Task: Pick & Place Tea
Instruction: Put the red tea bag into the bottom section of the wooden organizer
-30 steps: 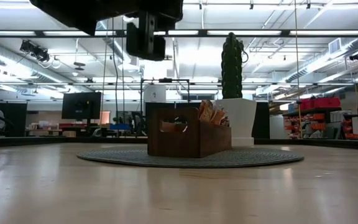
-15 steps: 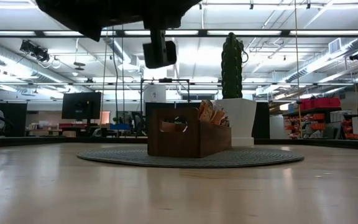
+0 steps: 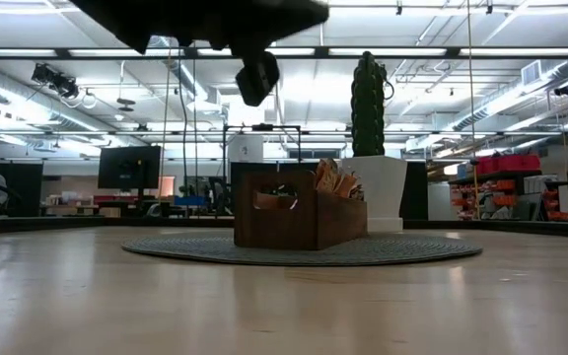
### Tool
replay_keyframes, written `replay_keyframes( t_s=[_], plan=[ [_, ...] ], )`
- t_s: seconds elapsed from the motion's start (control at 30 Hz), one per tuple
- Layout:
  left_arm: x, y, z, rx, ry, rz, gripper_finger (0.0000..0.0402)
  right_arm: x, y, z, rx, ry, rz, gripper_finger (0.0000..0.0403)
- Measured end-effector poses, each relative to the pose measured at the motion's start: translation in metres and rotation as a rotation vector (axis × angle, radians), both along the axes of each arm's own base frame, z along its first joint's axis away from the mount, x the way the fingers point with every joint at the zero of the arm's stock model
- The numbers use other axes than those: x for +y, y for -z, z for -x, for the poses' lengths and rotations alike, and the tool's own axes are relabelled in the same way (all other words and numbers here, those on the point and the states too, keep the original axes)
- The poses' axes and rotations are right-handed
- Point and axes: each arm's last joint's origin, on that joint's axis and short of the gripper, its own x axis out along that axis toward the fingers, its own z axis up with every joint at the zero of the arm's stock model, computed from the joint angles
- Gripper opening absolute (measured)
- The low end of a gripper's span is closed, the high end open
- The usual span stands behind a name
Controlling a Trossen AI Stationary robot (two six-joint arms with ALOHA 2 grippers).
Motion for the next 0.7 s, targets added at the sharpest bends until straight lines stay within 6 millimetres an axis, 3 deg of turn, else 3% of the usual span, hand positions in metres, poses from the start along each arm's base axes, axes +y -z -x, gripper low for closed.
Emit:
replay_keyframes(
  t_s=[0.13, 0.37, 0.53, 0.7],
  plan=[
    [0.008, -0.012, 0.012, 0.016, -0.071, -0.168, 0.0006, -0.009, -0.001, -0.006, -0.112, 0.127, -0.170, 0.0000],
    [0.018, -0.056, 0.047, -0.063, -0.131, -0.319, 0.0006, -0.030, -0.004, -0.002, -0.252, 0.348, -0.425, 0.0000],
    [0.026, -0.089, 0.083, -0.153, -0.187, -0.333, 0.0006, -0.049, -0.002, -0.007, -0.232, 0.447, -0.574, 0.0000],
    [0.036, -0.119, 0.127, -0.230, -0.289, -0.417, 0.0007, -0.062, 0.011, -0.031, -0.240, 0.489, -0.662, 0.0000]
  ],
)
